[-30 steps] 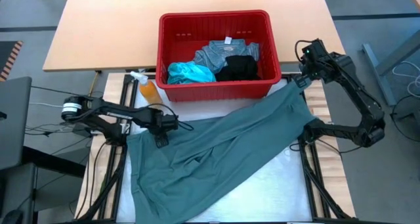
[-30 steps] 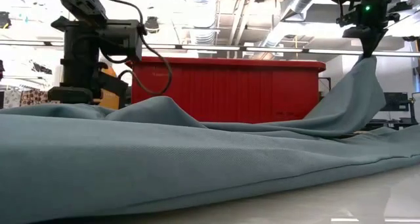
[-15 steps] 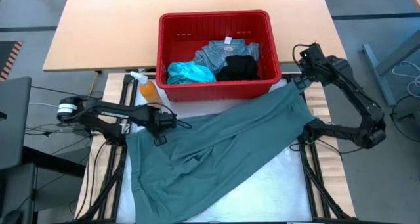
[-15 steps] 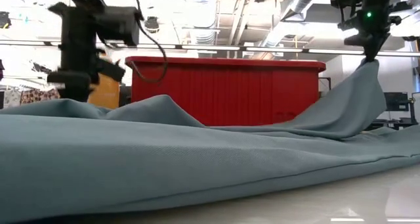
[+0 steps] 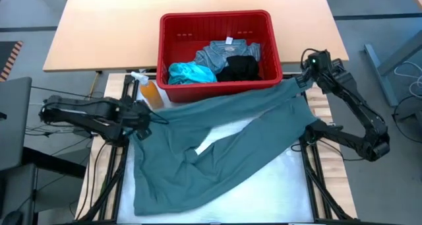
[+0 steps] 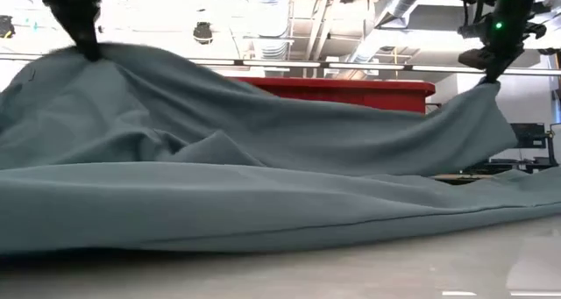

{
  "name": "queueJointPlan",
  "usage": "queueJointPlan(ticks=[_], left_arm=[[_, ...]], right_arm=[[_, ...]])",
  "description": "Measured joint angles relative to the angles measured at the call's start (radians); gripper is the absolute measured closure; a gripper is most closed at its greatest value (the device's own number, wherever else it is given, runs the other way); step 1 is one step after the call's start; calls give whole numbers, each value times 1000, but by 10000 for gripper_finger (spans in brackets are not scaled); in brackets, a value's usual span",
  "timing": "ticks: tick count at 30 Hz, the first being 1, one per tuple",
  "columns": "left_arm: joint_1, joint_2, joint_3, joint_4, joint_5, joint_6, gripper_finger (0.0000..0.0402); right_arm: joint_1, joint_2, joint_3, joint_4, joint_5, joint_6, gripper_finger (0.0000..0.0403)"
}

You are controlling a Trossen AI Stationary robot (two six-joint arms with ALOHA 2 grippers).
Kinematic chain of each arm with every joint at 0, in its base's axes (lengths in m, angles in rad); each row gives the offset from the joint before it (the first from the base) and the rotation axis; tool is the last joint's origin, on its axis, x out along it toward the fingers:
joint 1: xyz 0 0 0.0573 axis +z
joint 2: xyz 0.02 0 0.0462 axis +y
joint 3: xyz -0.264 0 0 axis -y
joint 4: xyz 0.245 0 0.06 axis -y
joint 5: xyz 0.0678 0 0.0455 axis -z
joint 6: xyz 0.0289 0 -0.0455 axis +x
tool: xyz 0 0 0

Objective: Fold Laundry from Bin
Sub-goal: Fold the gray pants

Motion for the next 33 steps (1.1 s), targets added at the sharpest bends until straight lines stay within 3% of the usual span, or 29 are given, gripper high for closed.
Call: queueJointPlan(ticks=[7, 11, 19, 23, 29, 33], left_arm=[[-93, 19, 13, -19, -20, -74, 401], [-124, 57, 13, -18, -7, -94, 401], [-221, 137, 40, -3, 115, -144, 401], [-276, 185, 128, 97, 185, -109, 401], [-387, 308, 240, 174, 278, -126, 401], [-467, 415, 254, 175, 366, -217, 401]], right_arm=[[0, -51, -74, 4, 2, 8, 390], [-13, -78, -105, 1, 20, -82, 390], [-15, -223, -54, -17, 19, -214, 390], [-15, -269, -21, -64, -62, -295, 390], [-20, -266, -30, -140, -83, -245, 390], [-21, -265, -76, -164, -76, -221, 390]])
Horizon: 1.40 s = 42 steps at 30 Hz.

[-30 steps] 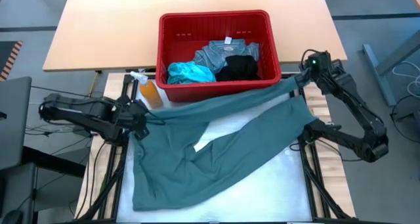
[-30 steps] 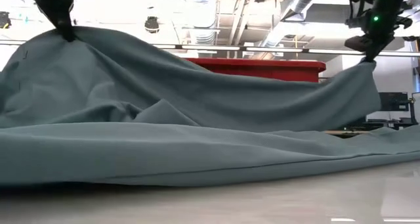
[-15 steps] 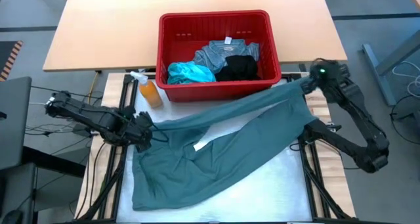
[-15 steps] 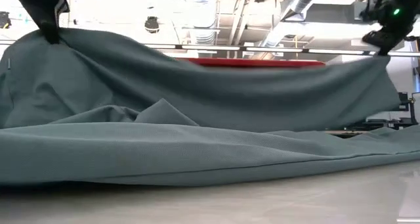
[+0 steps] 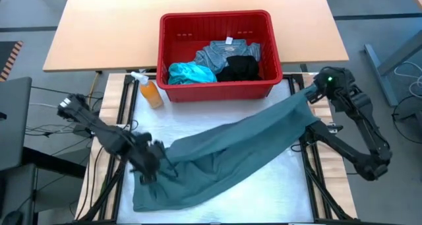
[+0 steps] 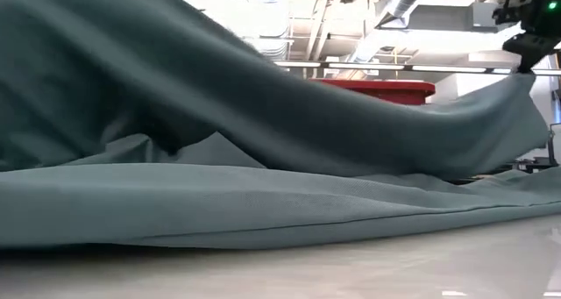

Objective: Fold Laundry from Bin
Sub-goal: Fold the gray pants

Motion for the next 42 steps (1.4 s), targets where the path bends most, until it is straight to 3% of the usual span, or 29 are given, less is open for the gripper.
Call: queueJointPlan(ticks=[7, 13, 18, 25, 31, 38, 40, 42], left_arm=[[-118, 192, 0, 131, 105, -90, 401], [-130, 315, 0, 362, 126, -51, 401], [-120, 385, 0, 425, 234, -48, 401], [-118, 388, 0, 439, 173, -95, 396], [-108, 386, 0, 467, 170, -87, 328], [-60, 368, 0, 449, 336, -3, 238], [-42, 353, 0, 410, 326, 37, 224], [-23, 336, 0, 345, 254, 67, 217]], right_arm=[[0, -27, -29, -123, 95, 22, 390], [0, -53, -28, -316, 34, 98, 390], [0, -52, -29, -467, 28, 143, 390], [0, -51, -29, -460, 68, 144, 383], [0, -51, -29, -463, 74, 162, 332], [0, -50, -7, -460, 202, 151, 283], [0, -50, 20, -461, 241, 150, 274], [2, -50, 49, -463, 259, 150, 268]])
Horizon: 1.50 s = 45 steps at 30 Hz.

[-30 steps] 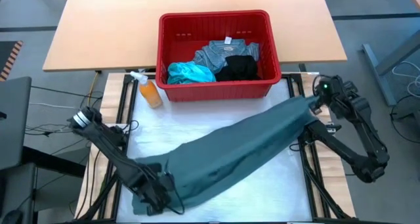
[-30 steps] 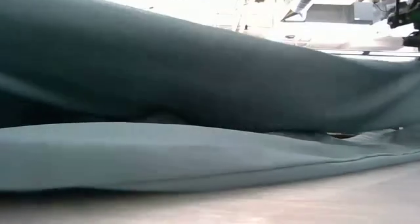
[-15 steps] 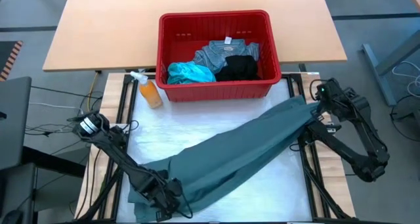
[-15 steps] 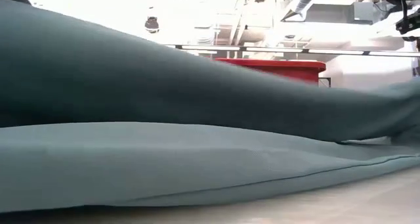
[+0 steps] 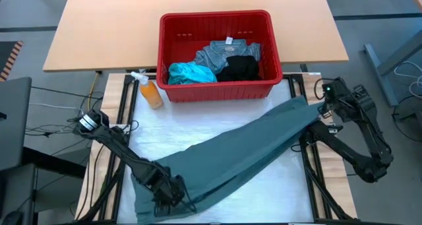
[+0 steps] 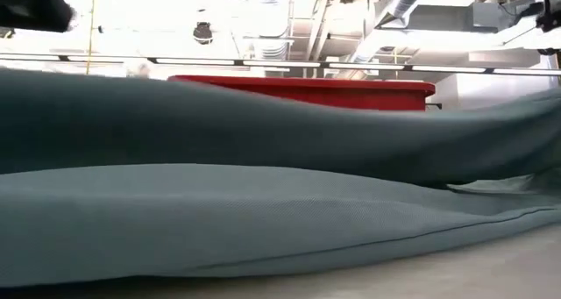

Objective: Fold Laundry from Bin
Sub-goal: Fold the gray pants

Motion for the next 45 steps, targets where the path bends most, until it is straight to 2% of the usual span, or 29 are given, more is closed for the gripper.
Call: queueJointPlan(ticks=[3, 6, 9, 12, 15, 19, 21, 22, 27, 29, 33, 38, 42, 45], left_arm=[[19, -23, 0, -82, -133, 46, 216], [34, -33, 0, -85, -191, 98, 220], [50, -30, -9, -52, -186, 133, 225], [61, -28, -34, -24, -181, 146, 228], [59, -28, -64, -19, -153, 145, 228], [46, -28, -120, -36, -110, 103, 228], [36, -31, -144, -63, -105, 99, 228], [32, -37, -154, -80, -108, 97, 228], [39, -110, -159, -131, -205, 96, 229], [53, -130, -158, -147, -247, 96, 229], [84, -153, -224, -137, -218, 96, 229], [87, -207, -387, 33, -132, 66, 229], [48, -320, -491, 91, -138, -77, 229], [6, -417, -561, 233, -160, -150, 229]], right_arm=[[1, 0, 30, -9, -16, 0, 262], [1, 10, 41, -16, -69, -2, 258], [1, 22, 36, -18, -146, -3, 249], [0, 40, 36, -17, -157, -1, 233], [-7, 55, 36, -17, -132, 1, 210], [-28, 70, 36, -18, -33, 10, 184], [-26, 75, 36, -8, -50, 36, 177], [-23, 77, 36, 6, -90, 43, 176], [-9, 91, 36, 108, -495, 100, 176], [1, 106, 35, 139, -588, 124, 178], [43, 160, -4, 190, -645, 140, 181], [155, 254, -100, 303, -762, 148, 182], [302, 283, -140, 411, -855, 179, 182], [453, 280, -161, 496, -882, 227, 182]])
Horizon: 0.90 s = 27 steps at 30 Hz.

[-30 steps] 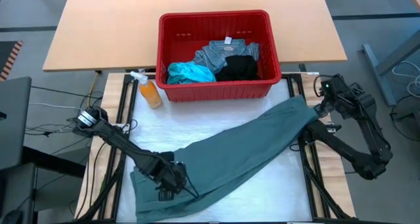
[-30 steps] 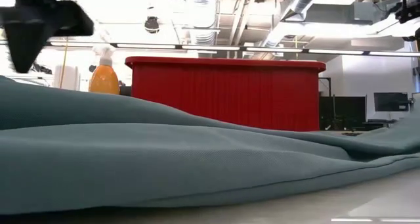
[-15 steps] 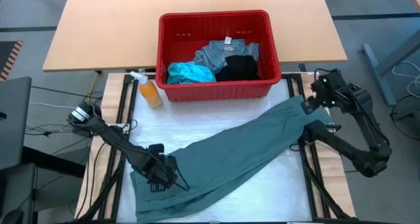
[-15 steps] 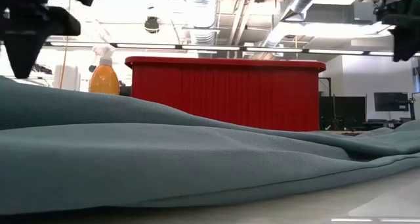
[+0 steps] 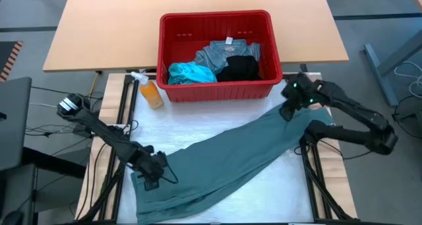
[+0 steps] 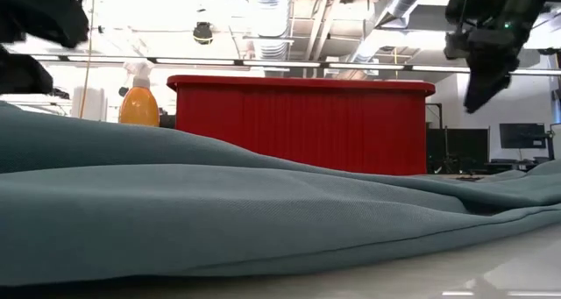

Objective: Fold Laundry from Bin
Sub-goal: Fold the gray pants

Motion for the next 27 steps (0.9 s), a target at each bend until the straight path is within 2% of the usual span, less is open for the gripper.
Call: queueJointPlan(ticks=[2, 6, 10, 14, 18, 21, 27], left_arm=[[-19, -45, -47, 71, -17, -40, 229], [-33, -56, -136, 69, -3, -141, 229], [-31, -52, -201, 137, 7, -152, 229], [-17, -55, -250, 232, 56, -122, 233], [-6, -53, -266, 220, 163, -154, 253], [-6, -60, -267, 192, 206, -181, 272], [-7, -154, -191, 35, 172, -193, 305]], right_arm=[[113, 0, -20, 58, 2, 35, 182], [351, 12, -55, 205, 35, 83, 182], [577, 59, -108, 394, 131, 107, 182], [731, 184, -175, 635, 241, 107, 182], [795, 387, -189, 889, 256, 95, 182], [813, 546, -161, 1016, 255, 56, 182], [800, 805, -56, 1089, 256, 3, 182]])
